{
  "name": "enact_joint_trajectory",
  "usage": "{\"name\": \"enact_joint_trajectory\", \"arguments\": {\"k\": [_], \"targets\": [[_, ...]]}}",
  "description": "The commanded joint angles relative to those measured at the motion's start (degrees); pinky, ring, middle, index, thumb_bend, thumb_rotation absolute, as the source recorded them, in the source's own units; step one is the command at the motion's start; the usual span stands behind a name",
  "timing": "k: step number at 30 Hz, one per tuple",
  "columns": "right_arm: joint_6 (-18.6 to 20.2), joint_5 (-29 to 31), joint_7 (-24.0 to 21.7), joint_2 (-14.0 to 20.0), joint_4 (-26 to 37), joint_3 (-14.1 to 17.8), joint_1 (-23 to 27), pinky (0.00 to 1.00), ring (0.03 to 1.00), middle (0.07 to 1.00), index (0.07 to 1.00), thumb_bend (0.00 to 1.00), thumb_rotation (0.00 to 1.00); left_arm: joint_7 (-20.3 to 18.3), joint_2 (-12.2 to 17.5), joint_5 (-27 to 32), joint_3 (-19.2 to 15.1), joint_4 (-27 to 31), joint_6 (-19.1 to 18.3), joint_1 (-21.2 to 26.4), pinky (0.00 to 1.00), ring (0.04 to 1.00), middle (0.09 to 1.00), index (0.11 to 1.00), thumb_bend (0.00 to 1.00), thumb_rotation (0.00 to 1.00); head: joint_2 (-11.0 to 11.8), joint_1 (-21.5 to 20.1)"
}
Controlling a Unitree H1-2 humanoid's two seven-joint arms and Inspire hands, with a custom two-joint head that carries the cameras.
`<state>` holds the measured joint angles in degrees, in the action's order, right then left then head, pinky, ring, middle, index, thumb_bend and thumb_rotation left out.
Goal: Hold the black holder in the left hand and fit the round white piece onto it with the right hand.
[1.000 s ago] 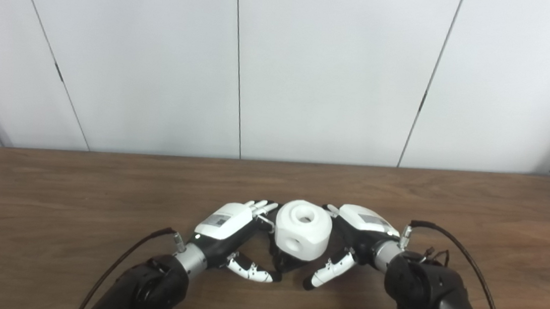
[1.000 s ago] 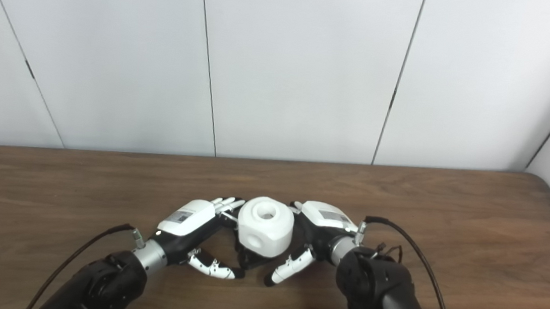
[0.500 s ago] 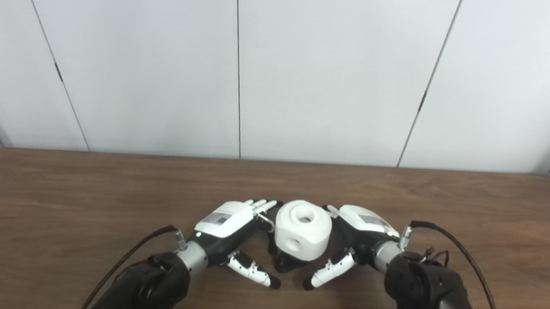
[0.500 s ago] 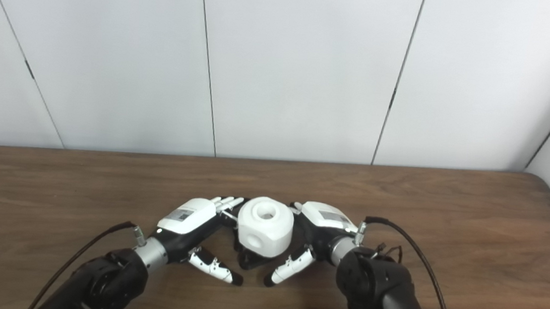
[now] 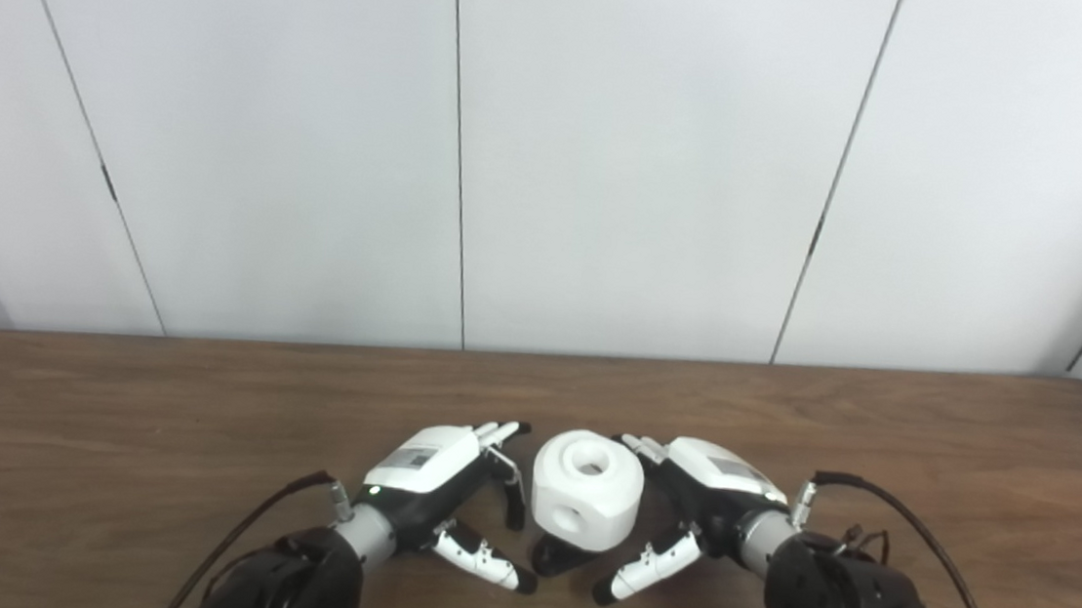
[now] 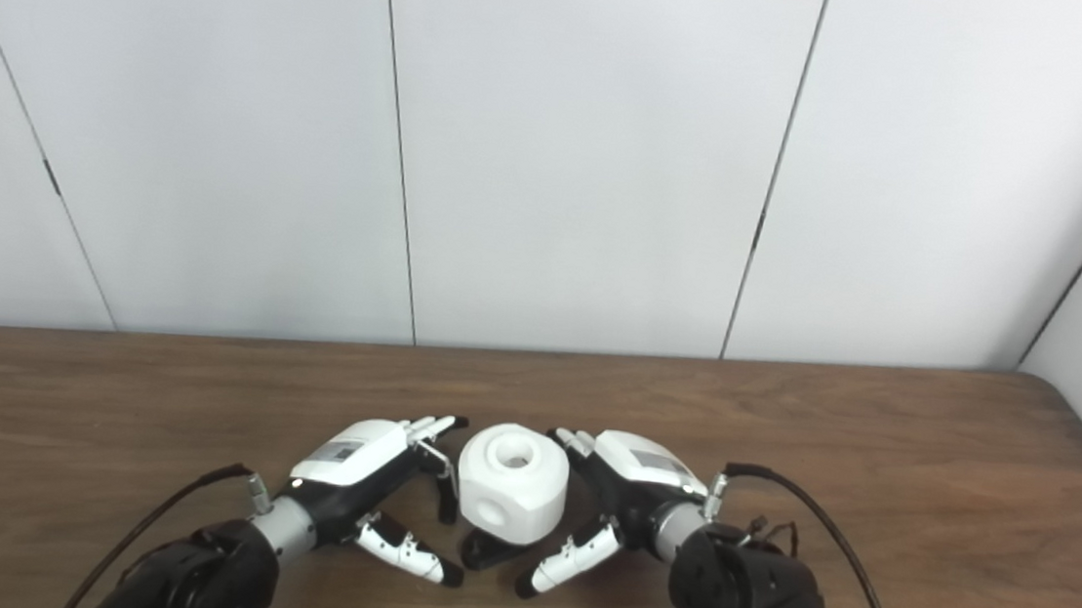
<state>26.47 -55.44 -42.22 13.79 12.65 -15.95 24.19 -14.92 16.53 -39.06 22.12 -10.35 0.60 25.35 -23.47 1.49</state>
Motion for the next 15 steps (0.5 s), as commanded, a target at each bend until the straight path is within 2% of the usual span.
{"name": "enact_joint_trajectory", "arguments": {"k": [1, 11, 13, 15], "targets": [[0.27, 0.31, 0.39, 1.12, 0.36, 0.69, 0.92, 0.82, 1.000, 1.000, 1.000, 1.00, 0.45, -0.68, 1.94, 0.16, -1.41, 1.23, -2.18, 0.47, 1.00, 1.000, 1.000, 0.997, 1.00, 0.34, 0.00, 0.04], [0.42, 0.25, -0.19, 1.48, 1.14, 3.12, -0.18, 0.81, 1.000, 1.000, 1.000, 1.00, 0.43, -4.97, 3.24, 0.55, -3.38, 5.69, -9.30, -0.44, 1.00, 1.000, 1.000, 1.000, 1.00, 0.34, 0.35, -0.23], [0.40, 0.83, -0.29, 2.01, 1.21, 3.50, -0.40, 0.84, 1.000, 1.000, 1.000, 1.00, 0.44, -5.36, 3.45, 0.46, -3.85, 6.70, -10.72, -0.73, 1.00, 1.000, 1.000, 1.000, 1.00, 0.33, 0.38, -0.22], [0.40, 1.02, -0.57, 2.55, 1.31, 4.06, -0.70, 0.86, 1.000, 1.000, 1.000, 1.00, 0.45, -3.53, 3.76, 1.99, -5.12, 6.36, -8.61, -1.46, 1.00, 1.000, 1.000, 0.997, 1.00, 0.33, 0.57, -0.23]]}}
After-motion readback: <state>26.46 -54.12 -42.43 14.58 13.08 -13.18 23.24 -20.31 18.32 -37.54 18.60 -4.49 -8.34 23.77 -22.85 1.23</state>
